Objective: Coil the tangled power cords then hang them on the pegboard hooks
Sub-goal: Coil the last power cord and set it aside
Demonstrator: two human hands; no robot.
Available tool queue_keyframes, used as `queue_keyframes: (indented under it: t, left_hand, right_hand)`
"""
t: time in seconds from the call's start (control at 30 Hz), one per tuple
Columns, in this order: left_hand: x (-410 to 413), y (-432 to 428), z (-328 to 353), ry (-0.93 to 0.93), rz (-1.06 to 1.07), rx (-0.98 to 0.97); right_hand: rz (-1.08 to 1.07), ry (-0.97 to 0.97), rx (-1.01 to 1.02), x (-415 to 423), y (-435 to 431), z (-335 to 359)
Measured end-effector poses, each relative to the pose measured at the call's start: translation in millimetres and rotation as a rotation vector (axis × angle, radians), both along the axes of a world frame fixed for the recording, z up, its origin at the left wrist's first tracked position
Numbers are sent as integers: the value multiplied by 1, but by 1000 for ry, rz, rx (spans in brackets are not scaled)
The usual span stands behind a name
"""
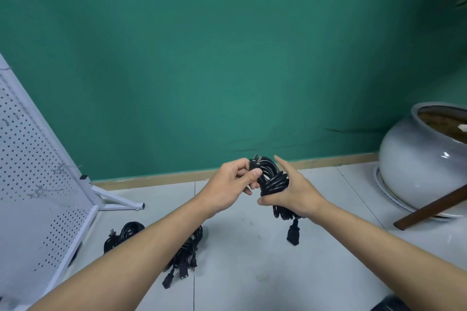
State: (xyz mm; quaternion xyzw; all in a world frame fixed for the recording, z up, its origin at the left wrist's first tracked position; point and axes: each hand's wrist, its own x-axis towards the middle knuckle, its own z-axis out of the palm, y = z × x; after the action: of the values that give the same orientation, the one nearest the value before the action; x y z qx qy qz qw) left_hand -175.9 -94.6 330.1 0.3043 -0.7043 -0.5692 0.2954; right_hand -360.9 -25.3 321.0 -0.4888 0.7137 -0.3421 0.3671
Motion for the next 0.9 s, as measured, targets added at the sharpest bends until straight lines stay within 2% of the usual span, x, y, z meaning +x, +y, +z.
queue_keyframes:
  t: [0.1, 0.2, 0.4, 0.8, 0.9]
  left_hand:
    - [-7, 5, -2, -31, -32, -13]
    - [-13, 8, -2, -34, -31, -43]
    - [-15, 15, 12, -35, -4, -125]
    - [-9, 17, 15, -226, -8, -253]
    - [-8, 15, 15, -168, 62, -207]
  right_hand:
    - [-17, 179, -21, 0, -1, 1]
    - [-24, 181, -52, -5, -3, 4]
    - [-95, 359, -116, -16, -9, 1]
    - [-140, 186, -217, -3, -5, 2]
    - [-147, 116, -228, 2, -5, 7]
